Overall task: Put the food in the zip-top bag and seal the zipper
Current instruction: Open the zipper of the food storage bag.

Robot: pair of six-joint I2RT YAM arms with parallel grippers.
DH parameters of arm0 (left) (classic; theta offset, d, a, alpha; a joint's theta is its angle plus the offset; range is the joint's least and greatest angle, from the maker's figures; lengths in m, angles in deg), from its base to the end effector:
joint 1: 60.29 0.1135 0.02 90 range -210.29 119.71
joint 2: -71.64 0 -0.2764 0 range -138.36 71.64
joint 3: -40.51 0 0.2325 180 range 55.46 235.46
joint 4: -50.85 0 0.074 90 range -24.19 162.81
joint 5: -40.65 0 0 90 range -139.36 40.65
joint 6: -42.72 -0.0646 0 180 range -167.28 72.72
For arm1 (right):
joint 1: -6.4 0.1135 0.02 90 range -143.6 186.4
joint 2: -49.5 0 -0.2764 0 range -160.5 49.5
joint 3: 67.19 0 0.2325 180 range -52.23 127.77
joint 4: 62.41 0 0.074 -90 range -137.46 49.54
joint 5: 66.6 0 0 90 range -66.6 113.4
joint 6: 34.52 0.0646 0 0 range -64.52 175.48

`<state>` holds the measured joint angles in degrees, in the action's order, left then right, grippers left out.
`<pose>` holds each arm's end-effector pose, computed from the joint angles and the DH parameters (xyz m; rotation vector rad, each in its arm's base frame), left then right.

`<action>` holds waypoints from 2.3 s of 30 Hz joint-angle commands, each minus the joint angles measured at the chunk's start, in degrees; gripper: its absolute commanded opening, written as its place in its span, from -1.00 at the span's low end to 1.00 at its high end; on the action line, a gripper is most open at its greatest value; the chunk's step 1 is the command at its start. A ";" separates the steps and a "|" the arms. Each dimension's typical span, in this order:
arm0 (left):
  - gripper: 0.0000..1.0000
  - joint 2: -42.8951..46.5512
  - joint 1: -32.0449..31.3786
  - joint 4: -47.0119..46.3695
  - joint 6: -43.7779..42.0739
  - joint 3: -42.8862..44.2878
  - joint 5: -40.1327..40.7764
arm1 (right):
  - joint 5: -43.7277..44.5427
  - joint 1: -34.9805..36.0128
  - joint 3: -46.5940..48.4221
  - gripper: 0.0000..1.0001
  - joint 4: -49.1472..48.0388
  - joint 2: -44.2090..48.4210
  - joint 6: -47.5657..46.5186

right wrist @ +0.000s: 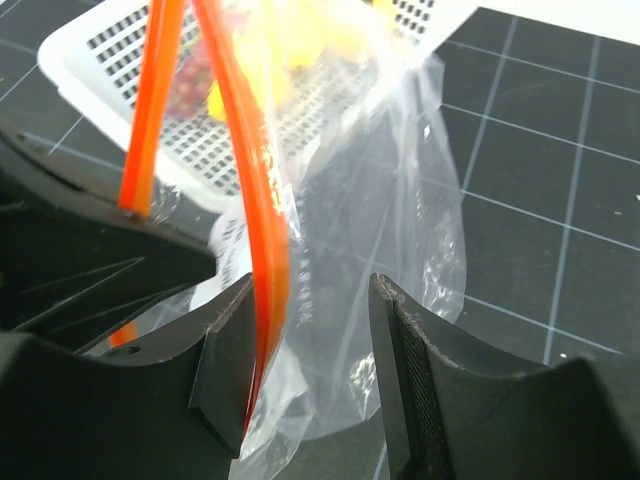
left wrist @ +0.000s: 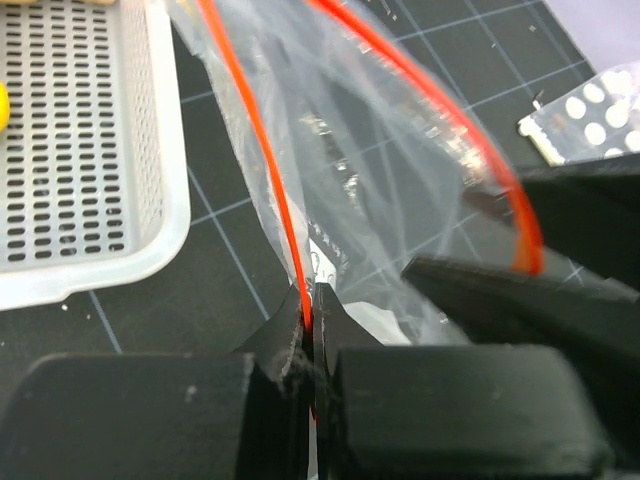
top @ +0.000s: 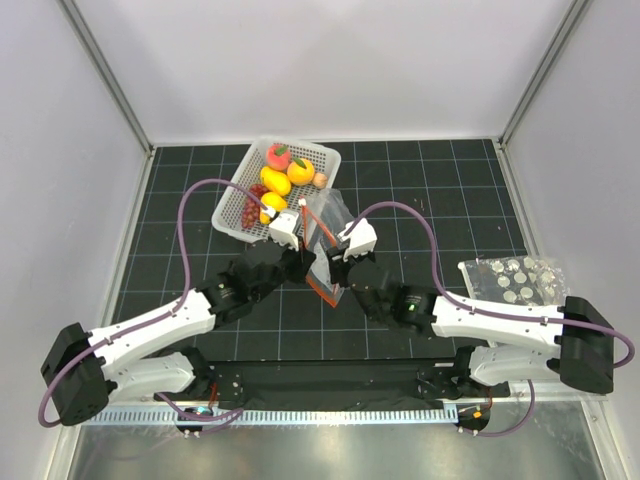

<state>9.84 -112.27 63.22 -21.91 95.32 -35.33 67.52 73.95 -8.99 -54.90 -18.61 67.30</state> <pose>0.1658 -0.1866 0.2835 0.2834 1.9366 -0.6762 0.1412 0.2239 0.2939 -0.3516 1.7607 0.2702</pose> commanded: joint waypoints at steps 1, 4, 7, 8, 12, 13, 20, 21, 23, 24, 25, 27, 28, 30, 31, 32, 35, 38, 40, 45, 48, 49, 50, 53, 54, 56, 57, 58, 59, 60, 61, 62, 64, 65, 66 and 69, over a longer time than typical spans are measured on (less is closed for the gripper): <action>-0.99 0.19 0.04 1.01 0.30 2.07 1.18 | 6.24 0.30 2.55 0.06 -0.12 2.20 -0.12; -0.99 0.28 0.04 1.01 0.12 2.07 1.18 | 6.94 0.30 1.93 -0.05 -0.55 3.60 -0.39; -0.99 -0.07 0.04 1.01 0.04 2.15 1.01 | 8.52 0.30 2.02 -0.09 -0.38 4.13 -0.65; -0.99 -0.16 0.13 1.01 -0.05 2.16 1.01 | 8.70 0.30 2.02 -0.09 -0.21 4.22 -0.65; -0.99 -1.65 0.13 1.10 -0.40 2.59 0.92 | 9.41 0.30 2.11 -0.47 0.41 5.10 -0.65; -0.99 -2.00 0.04 1.18 -0.49 2.77 1.09 | 10.36 0.30 2.37 -0.54 0.76 5.19 -0.74; -0.99 -6.57 0.13 2.41 -0.76 4.70 5.66 | 19.14 0.30 5.71 -0.98 6.64 4.57 -0.91; -0.99 -7.10 0.13 3.89 -0.32 4.88 7.93 | 20.03 0.30 6.41 -0.98 7.09 4.49 -1.00; -0.99 -9.65 0.13 5.83 0.47 6.02 11.36 | 23.19 0.30 7.03 -0.98 9.00 4.57 -1.09; -0.99 -10.87 0.04 6.63 0.91 6.63 12.42 | 23.99 0.22 7.29 -0.98 9.46 4.66 -1.18; -0.99 -12.02 0.13 7.33 0.91 7.94 13.48 | 24.43 0.30 7.73 -0.98 9.72 4.83 -1.27; -0.99 -15.18 0.13 8.39 1.18 9.09 13.84 | 24.70 0.30 7.91 -0.98 10.52 5.01 -1.27; -1.00 -16.32 0.13 8.56 1.26 10.06 13.93 | 24.44 0.30 7.91 -0.98 10.61 5.10 -1.27; -0.99 -19.66 0.13 9.27 1.44 11.20 14.54 | 23.74 0.30 8.08 -0.98 10.87 4.66 -1.35; -1.00 -20.89 0.04 9.62 1.44 12.60 15.33 | 23.30 0.30 8.52 -0.98 11.39 4.57 -1.44; -1.00 -21.69 0.13 10.84 1.79 13.31 15.94 | 23.03 0.30 8.61 -0.98 11.40 4.31 -1.27; -0.99 -22.49 0.13 10.07 1.97 14.02 15.26 | 21.81 -0.66 8.26 -0.98 11.13 3.43 -0.22; -0.51 -20.65 0.04 6.91 1.18 12.80 10.70 | 16.63 -4.25 8.44 -0.98 13.23 2.81 2.33; -0.15 -18.37 0.13 4.09 0.74 10.69 9.10 | 8.07 -7.07 7.74 -0.98 13.42 2.29 4.97; 0.27 -13.80 0.22 2.77 -0.23 7.43 6.02 | -2.91 -14.37 7.64 -0.98 13.94 -1.04 7.17; 0.37 -12.47 0.13 2.85 -0.49 6.99 5.58 | 0.17 -14.38 10.01 -0.98 16.57 -3.15 7.26; 0.40 -12.03 0.22 3.03 -0.49 6.82 5.58 | 1.31 -14.64 10.54 -0.98 17.45 -3.86 7.78; 0.44 -11.07 0.39 3.12 -0.58 6.73 5.49 | 2.54 -14.73 11.15 -0.98 19.38 -5.52 8.05; 0.62 -8.70 1.01 2.94 -0.84 5.94 1.81 | 5.71 -15.69 13.53 -0.98 22.73 -7.99 10.15; 0.65 -7.90 1.01 1.55 -1.19 5.24 0.49 | 6.06 -15.87 14.32 -0.98 23.34 -8.95 10.42; 0.73 -5.89 1.10 0.49 -1.63 4.27 -0.66 | 6.33 -16.13 14.41 -0.98 23.61 -9.40 10.77; 0.76 -5.44 1.27 0.48 -1.63 3.74 0.03 | 6.68 -16.22 14.33 -0.99 23.61 -9.32 10.86; 0.78 -5.17 1.62 0.83 -1.11 3.56 0.91 | 6.60 -16.22 14.15 -0.98 23.53 -9.14 10.95; 0.79 -4.91 2.67 1.35 -0.67 3.47 3.10 | 6.86 -16.31 14.06 -0.98 23.53 -8.96 11.12; 0.82 -4.91 3.55 2.40 0.03 3.65 3.99 | 6.86 -16.40 13.89 -0.98 23.44 -8.79 11.21; 0.83 -5.00 4.69 3.89 1.08 3.74 4.69 | 6.95 -16.40 13.80 -0.98 23.35 -8.61 11.13; 0.85 -5.17 7.75 4.34 3.35 3.65 4.79 | 6.95 -16.40 13.71 -0.98 23.26 -8.61 11.13; 0.89 -6.65 11.89 4.79 6.35 3.21 0.86 | 6.69 -16.40 13.80 -0.98 23.17 -8.61 10.95; 0.88 -7.45 15.82 4.87 9.23 3.47 -0.99 | 6.60 -16.31 13.97 -0.98 23.35 -8.61 10.95; 0.89 -8.59 17.52 6.01 10.13 5.04 -3.54 | 6.51 -16.40 14.06 -0.98 23.26 -8.44 10.86; 0.99 -13.25 20.78 10.83 11.02 10.74 -3.40 | 5.63 -16.40 13.54 -0.98 22.82 -7.91 10.95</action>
<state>-0.26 -93.46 69.42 -14.59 100.41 -35.97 72.24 57.64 2.83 -31.15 -28.36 77.09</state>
